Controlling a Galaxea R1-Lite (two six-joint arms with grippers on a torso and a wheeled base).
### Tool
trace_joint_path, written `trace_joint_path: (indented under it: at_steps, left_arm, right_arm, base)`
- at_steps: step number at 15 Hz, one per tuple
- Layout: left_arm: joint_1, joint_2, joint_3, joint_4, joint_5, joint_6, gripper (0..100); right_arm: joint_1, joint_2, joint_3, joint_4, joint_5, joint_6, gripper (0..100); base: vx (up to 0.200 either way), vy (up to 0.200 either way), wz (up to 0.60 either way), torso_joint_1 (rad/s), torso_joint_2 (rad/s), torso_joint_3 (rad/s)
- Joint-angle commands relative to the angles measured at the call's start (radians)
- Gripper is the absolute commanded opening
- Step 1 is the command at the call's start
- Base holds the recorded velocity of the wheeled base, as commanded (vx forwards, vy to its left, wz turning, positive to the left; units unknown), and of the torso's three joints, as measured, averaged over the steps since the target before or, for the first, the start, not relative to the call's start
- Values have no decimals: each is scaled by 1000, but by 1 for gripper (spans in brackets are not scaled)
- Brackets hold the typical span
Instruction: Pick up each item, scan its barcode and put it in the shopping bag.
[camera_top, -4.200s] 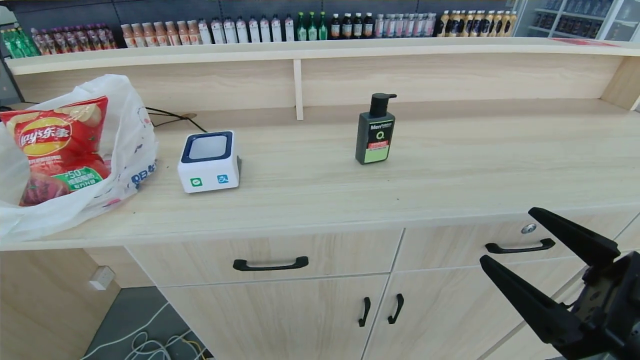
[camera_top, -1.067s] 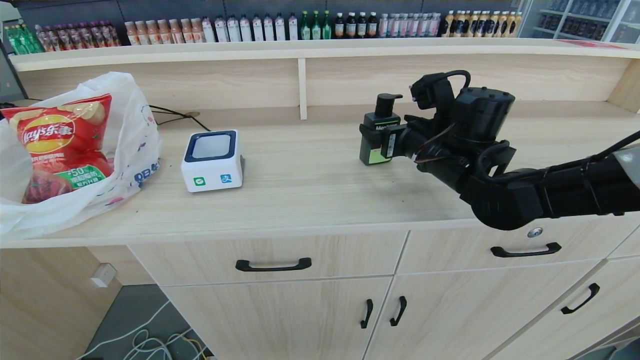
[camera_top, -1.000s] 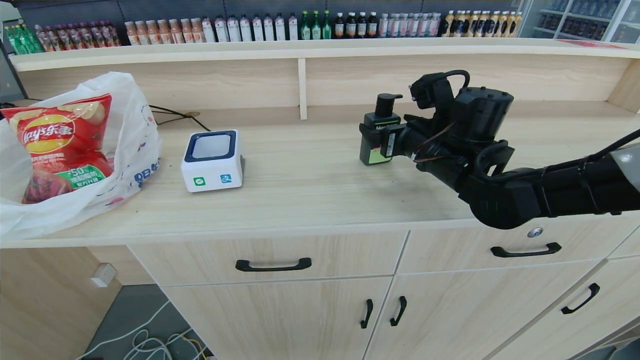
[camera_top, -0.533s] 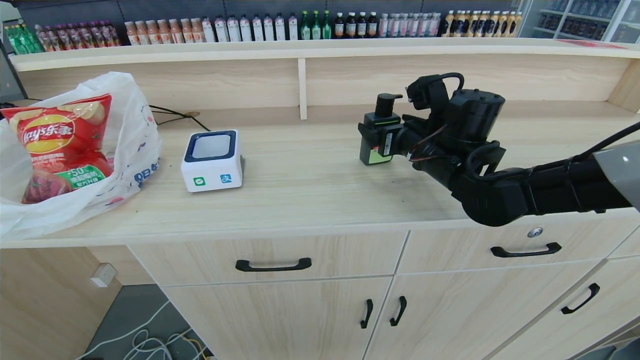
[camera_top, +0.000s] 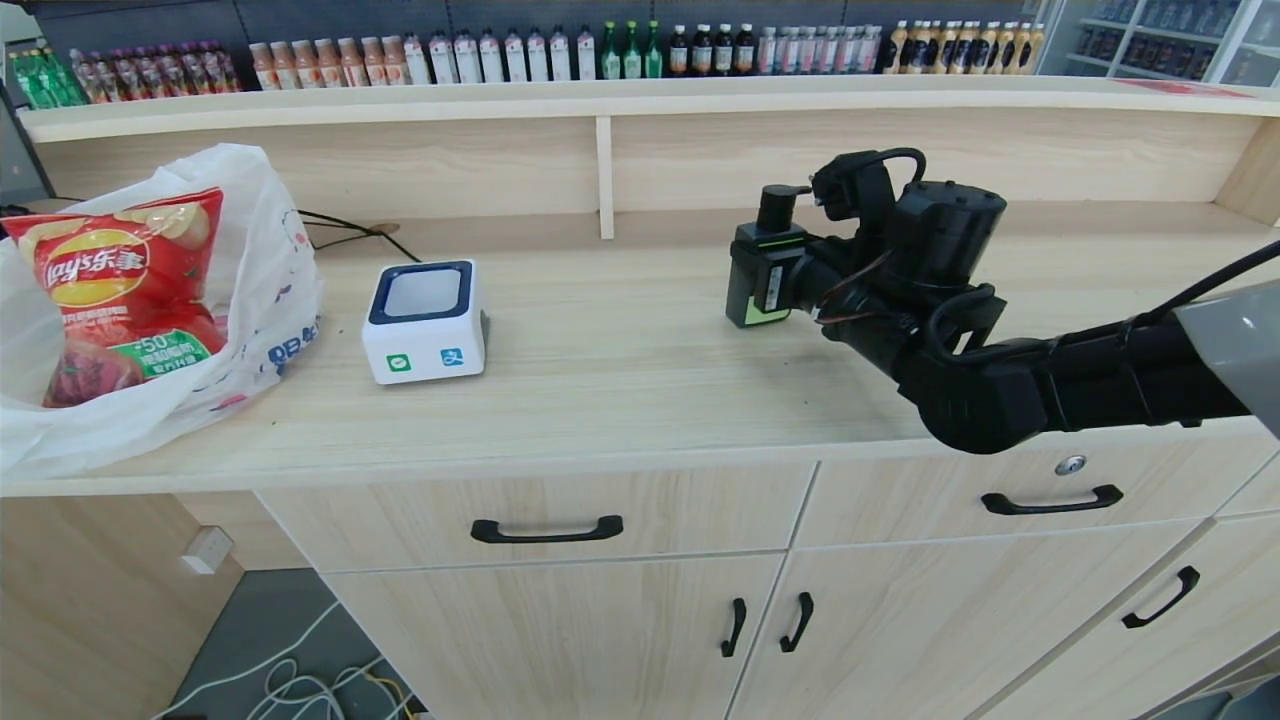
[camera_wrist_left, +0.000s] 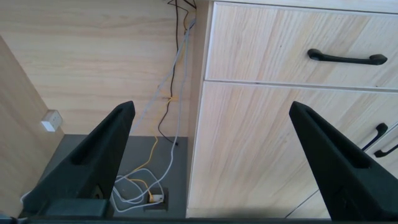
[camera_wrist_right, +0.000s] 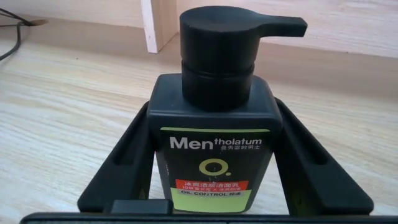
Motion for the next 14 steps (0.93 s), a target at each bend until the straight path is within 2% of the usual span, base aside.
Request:
trace_joint_path:
  at_steps: [1,9,11,12,14]
  left_arm:
    - [0,0,0,0,0,0,100]
    - [0,0,0,0,0,0,100]
    - [0,0,0,0,0,0,100]
    - [0,0,0,0,0,0,100]
    - [0,0,0,0,0,0,100]
  right_arm:
    - [0,-6,0,-2,0,-4,0]
    - [2,-98,12,-10,-6,-12,0]
    - [5,-149,59,-12,-8,-15,0]
    - [5,-223,140,-13,-8,-16,0]
    - [6,-301,213,-13,-8,-21,0]
  base:
    - [0,0,0,0,0,0]
    - [0,0,0,0,0,0]
    - [0,0,0,0,0,0]
    - [0,0,0,0,0,0]
    - [0,0,0,0,0,0]
